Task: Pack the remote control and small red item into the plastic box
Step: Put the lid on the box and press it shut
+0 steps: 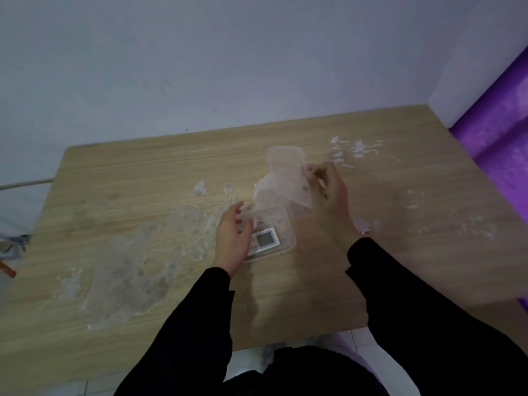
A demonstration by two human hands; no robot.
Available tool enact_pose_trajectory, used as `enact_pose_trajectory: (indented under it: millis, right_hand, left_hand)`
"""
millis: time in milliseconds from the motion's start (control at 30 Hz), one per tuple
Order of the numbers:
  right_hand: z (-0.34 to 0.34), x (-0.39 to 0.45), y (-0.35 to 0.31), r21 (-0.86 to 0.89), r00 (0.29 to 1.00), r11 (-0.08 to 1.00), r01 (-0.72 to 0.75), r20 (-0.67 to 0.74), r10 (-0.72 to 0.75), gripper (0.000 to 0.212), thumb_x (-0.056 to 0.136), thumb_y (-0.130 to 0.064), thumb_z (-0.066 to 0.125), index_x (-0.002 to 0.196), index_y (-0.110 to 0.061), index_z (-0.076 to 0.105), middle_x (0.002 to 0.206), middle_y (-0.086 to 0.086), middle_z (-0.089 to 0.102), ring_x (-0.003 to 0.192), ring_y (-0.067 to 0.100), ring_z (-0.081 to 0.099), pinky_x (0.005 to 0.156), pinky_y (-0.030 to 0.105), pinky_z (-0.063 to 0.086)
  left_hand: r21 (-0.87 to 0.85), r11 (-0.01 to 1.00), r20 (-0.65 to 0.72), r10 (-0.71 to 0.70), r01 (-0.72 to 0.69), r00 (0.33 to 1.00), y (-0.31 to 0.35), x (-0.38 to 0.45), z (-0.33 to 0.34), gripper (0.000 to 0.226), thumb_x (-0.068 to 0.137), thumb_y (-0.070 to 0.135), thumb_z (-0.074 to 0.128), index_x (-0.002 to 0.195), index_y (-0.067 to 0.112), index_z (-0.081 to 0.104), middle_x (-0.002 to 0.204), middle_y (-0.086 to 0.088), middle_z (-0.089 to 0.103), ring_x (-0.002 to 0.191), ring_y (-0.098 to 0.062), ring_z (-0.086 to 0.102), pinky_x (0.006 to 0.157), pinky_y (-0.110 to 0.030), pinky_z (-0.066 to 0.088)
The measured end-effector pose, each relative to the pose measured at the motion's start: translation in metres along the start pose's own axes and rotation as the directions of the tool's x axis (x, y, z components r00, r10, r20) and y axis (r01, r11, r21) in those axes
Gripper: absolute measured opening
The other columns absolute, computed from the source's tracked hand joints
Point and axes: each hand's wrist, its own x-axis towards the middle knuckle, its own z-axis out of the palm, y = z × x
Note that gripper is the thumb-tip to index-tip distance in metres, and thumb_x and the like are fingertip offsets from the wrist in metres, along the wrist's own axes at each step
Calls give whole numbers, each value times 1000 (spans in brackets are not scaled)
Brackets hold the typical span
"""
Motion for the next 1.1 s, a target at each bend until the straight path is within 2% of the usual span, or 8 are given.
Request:
enact_pose_trajectory:
  millis: [100, 200, 300, 433, 600, 767, 967, 1100]
  right_hand:
    - [3, 5, -1, 322, 981, 928, -187, 12, 193, 14, 96, -12, 46, 84, -17, 50, 94, 9, 65, 87, 14, 67, 67, 25, 58]
    - [6, 0, 10, 402, 929, 844, -356, 60, 364, 17, 97, -8, 44, 82, -13, 51, 82, 4, 69, 72, 10, 71, 60, 22, 59]
    - [12, -14, 29, 309, 881, 831, -463, 61, 468, 12, 96, -7, 47, 85, -10, 53, 76, 6, 67, 57, 6, 69, 53, 21, 58]
    - [24, -32, 48, -43, 856, 856, -516, 0, 516, 4, 92, -7, 52, 90, -10, 52, 84, 13, 63, 51, 4, 63, 43, 13, 51]
    - [31, -47, 52, -393, 890, 841, -373, 106, 444, 16, 86, -2, 53, 102, -6, 55, 94, 7, 58, 79, 20, 54, 66, 27, 42]
    - [34, -53, 55, -497, 908, 823, -274, 148, 392, 26, 88, -1, 47, 113, -4, 53, 110, 14, 57, 94, 26, 55, 80, 32, 45]
    - [32, -50, 61, -513, 889, 811, -281, 179, 422, 27, 88, -2, 45, 114, -5, 52, 115, 18, 59, 97, 29, 56, 81, 37, 47]
    - [35, -49, 57, -661, 918, 748, 60, 331, 219, 46, 90, -10, 47, 135, -7, 39, 142, 19, 42, 130, 33, 39, 107, 40, 35]
  left_hand:
    - [-189, 976, -54, -124, 112, 991, 7, 0, -10, 47, 96, 26, 47, 140, 16, 34, 122, 0, 45, 107, -18, 51, 84, -28, 40]
    - [-282, 943, -95, -210, 176, 973, 0, 4, -16, 42, 96, 25, 46, 136, 16, 39, 117, -7, 54, 98, -25, 59, 83, -38, 49]
    - [-161, 975, -143, -179, 156, 973, -11, 2, -21, 36, 92, 10, 50, 127, 8, 49, 94, -14, 61, 73, -26, 62, 75, -43, 54]
    - [67, 984, -212, -147, 165, 966, -29, -9, -25, 33, 89, 7, 52, 122, 3, 57, 89, -10, 62, 76, -24, 60, 70, -29, 46]
    - [225, 961, -223, -109, 160, 969, -45, -18, -24, 37, 88, 1, 51, 124, 0, 54, 102, -23, 63, 84, -34, 61, 75, -29, 43]
    - [214, 958, -210, -147, 192, 967, -46, -21, -19, 37, 89, -1, 47, 125, -1, 52, 107, -24, 58, 89, -35, 59, 79, -27, 40]
    - [174, 959, -192, -188, 222, 963, -53, -17, -17, 39, 88, 3, 49, 128, 2, 51, 108, -21, 64, 91, -32, 61, 82, -34, 49]
    - [115, 968, -180, -200, 222, 963, -55, -22, -19, 38, 90, 5, 48, 128, 4, 50, 112, -22, 64, 95, -33, 61, 83, -40, 52]
